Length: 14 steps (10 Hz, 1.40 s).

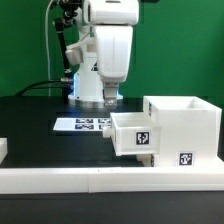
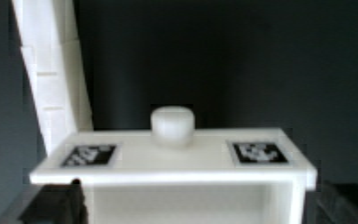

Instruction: Assemble drawer

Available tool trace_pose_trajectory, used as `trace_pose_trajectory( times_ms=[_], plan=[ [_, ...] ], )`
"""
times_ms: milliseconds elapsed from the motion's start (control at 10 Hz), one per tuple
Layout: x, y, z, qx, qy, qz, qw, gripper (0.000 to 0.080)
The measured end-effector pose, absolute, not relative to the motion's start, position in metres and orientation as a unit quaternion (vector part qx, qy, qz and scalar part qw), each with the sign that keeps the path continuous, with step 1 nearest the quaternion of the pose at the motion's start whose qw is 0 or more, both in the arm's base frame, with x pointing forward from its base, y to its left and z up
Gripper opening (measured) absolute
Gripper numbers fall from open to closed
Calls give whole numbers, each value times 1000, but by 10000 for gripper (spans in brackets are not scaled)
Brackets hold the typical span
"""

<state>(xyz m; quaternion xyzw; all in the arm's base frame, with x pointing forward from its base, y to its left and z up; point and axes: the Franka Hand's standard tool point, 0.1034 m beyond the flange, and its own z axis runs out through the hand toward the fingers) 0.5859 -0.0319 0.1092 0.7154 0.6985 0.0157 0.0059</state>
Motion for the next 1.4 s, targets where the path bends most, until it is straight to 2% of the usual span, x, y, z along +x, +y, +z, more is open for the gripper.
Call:
trace_pose_trajectory(
  times_ms=[400,500,900,1100,1400],
  plan=[
    [593,-40,106,715,698,20,4,649],
    [592,-45,105,709,705,25,-2,649],
    [592,-61,87,702,705,79,-59,649],
    [594,-59,74,689,716,87,-70,649],
    [593,-30,61,683,723,73,-73,649]
  ],
)
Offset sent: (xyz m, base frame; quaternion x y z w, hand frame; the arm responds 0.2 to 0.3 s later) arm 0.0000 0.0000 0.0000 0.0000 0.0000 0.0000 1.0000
